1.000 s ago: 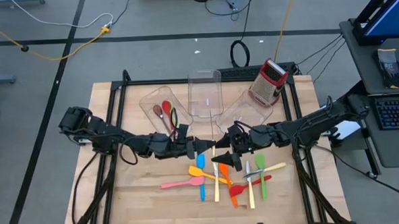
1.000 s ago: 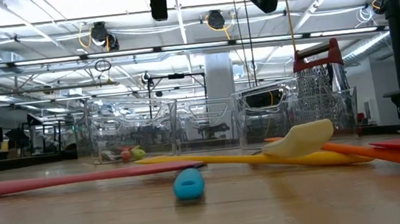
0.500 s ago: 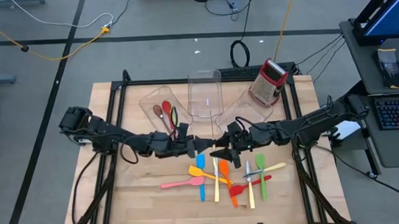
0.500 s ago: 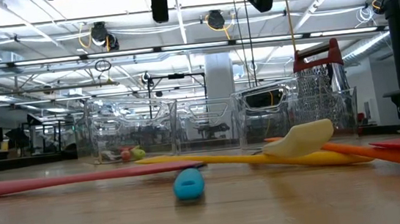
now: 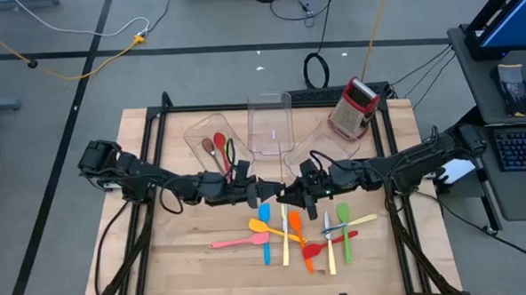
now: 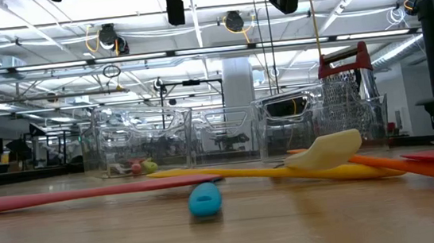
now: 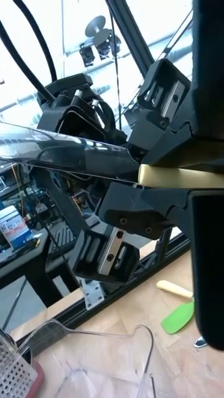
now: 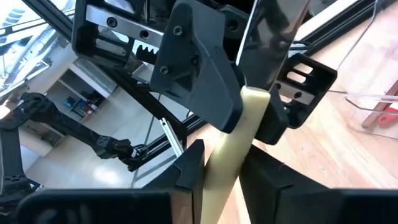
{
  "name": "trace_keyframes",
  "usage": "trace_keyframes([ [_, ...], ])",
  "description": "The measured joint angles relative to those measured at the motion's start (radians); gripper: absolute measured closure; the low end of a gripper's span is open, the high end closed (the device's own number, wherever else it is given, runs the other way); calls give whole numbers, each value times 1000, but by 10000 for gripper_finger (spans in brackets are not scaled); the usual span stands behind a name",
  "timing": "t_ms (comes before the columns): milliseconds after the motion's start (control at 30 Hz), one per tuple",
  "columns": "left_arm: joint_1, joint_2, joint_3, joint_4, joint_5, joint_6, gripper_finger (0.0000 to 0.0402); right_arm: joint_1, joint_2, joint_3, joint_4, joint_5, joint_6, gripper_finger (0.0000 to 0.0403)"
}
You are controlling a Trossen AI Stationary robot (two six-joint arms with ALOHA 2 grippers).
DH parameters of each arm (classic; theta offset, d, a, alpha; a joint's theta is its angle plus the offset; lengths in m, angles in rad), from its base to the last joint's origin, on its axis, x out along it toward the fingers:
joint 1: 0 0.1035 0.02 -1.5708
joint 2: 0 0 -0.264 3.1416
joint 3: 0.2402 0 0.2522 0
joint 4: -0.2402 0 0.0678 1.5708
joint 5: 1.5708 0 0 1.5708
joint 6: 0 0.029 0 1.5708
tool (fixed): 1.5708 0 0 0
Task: Pick & Place Kitchen Items
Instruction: Put the yellow table knife into the right transparent bin
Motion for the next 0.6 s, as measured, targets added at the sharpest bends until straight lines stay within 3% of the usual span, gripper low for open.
trace_keyframes([
  [167, 0, 0, 0, 0, 5, 18, 364, -4, 0, 0, -8, 2, -6, 334],
  [600, 0, 0, 0, -43, 6, -19, 217, -7, 2, 0, -49, 10, -11, 344],
])
